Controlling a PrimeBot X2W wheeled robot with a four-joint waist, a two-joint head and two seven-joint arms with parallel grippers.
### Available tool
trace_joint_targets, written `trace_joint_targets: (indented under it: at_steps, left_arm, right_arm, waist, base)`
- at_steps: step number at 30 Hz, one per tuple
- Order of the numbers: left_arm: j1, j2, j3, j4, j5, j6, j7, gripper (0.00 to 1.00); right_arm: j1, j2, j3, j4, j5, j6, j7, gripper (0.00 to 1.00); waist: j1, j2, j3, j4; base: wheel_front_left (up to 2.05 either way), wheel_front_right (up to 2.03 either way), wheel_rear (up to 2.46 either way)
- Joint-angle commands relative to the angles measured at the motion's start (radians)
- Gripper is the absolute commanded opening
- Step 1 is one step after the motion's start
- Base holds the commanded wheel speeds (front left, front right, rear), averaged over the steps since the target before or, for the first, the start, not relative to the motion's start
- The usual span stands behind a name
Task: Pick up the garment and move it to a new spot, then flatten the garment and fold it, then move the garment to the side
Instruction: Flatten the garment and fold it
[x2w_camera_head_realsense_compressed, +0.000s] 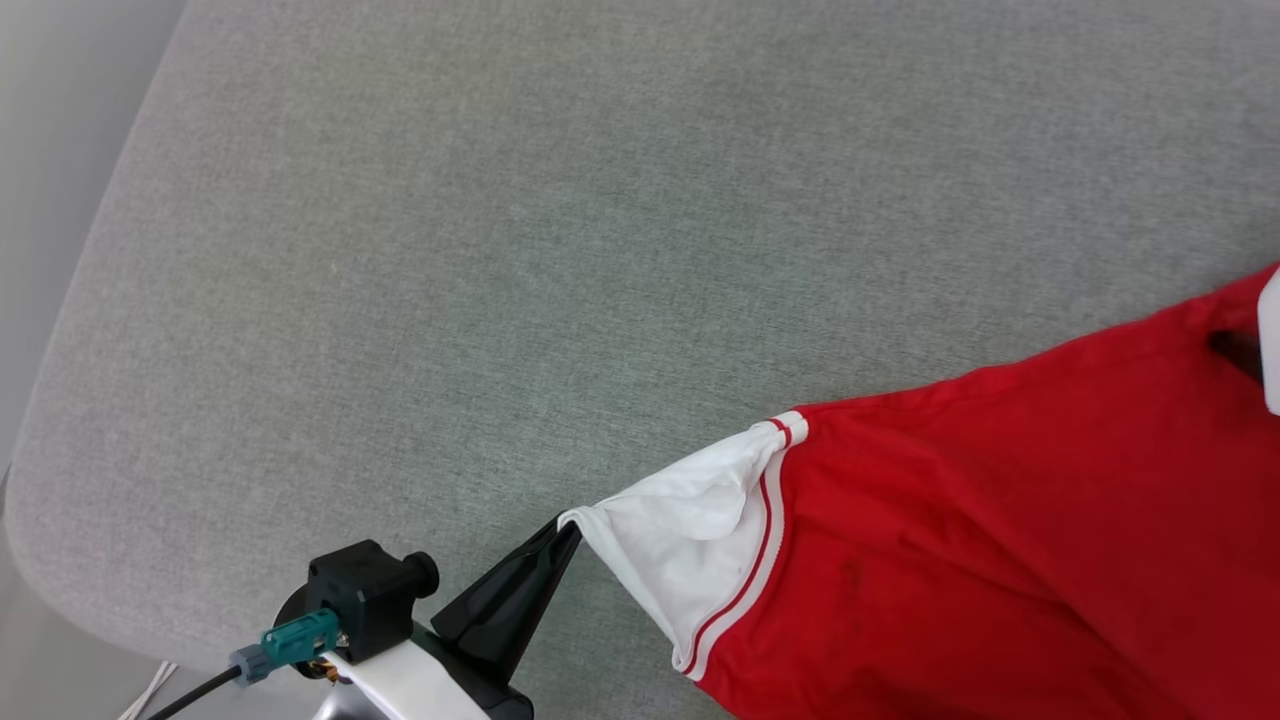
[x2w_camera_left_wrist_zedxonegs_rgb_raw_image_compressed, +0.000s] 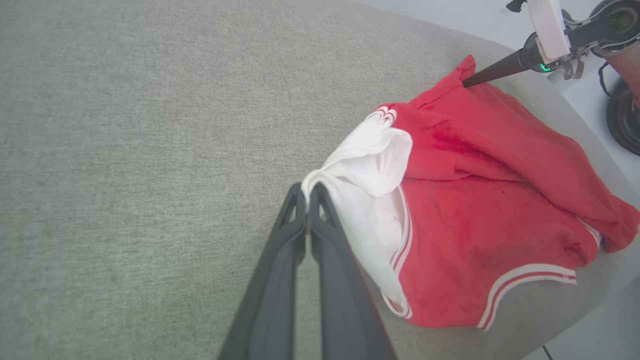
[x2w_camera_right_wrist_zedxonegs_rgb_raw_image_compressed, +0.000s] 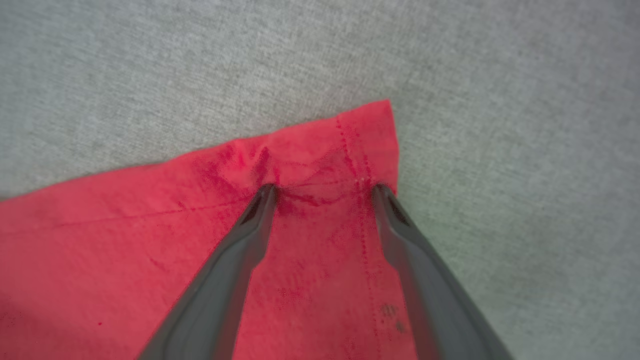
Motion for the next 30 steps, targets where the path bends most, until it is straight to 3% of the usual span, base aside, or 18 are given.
trace_joint_targets:
  at_steps: [1, 8, 10, 11, 19, 30]
  left_arm:
    - [-0.009, -0.007, 0.002, 0.004, -0.003, -0.002, -0.007, 0.0]
    - [-0.016, -0.017, -0.011, 0.021, 0.007, -0.006, -0.012, 0.0]
    - [-0.018, -0.016, -0.01, 0.023, 0.004, -0.006, -0.012, 0.0]
    - [-0.018, -0.014, -0.008, 0.024, 0.003, -0.005, -0.012, 0.0]
    - [-0.018, 0.012, 0.006, 0.022, 0.005, 0.004, -0.009, 0.0]
    - [0.0, 0.067, 0.061, -0.002, -0.012, 0.028, -0.012, 0.0]
  right_arm:
    - [0.016, -0.013, 0.021, 0.035, 0.002, -0.001, 0.015, 1.0]
    - [0.109, -0.035, 0.084, 0.124, 0.034, -0.001, 0.007, 1.0]
    - [0.132, -0.037, 0.101, 0.14, 0.04, -0.001, 0.009, 0.28]
    - [0.138, -0.038, 0.105, 0.142, 0.043, -0.001, -0.001, 0.0]
    - [0.074, -0.03, 0.107, 0.152, 0.057, 0.0, -0.139, 0.0]
    - [-0.045, -0.04, 0.181, 0.128, 0.163, -0.001, -0.344, 0.0]
  waist:
    - [-0.0001, 0.0, 0.023, 0.025]
    - [-0.0001, 0.0, 0.03, 0.042]
    - [-0.0001, 0.0, 0.029, 0.042]
    - [-0.0001, 0.0, 0.027, 0.041]
    - [-0.0001, 0.0, -0.052, -0.011]
    - [-0.0001, 0.0, -0.245, -0.166]
  base:
    - [0.0, 0.0, 0.0]
    - [0.0, 0.0, 0.0]
    - [0.0, 0.0, 0.0]
    - [0.0, 0.0, 0.0]
    - [0.0, 0.0, 0.0]
    - [0.0, 0.0, 0.0]
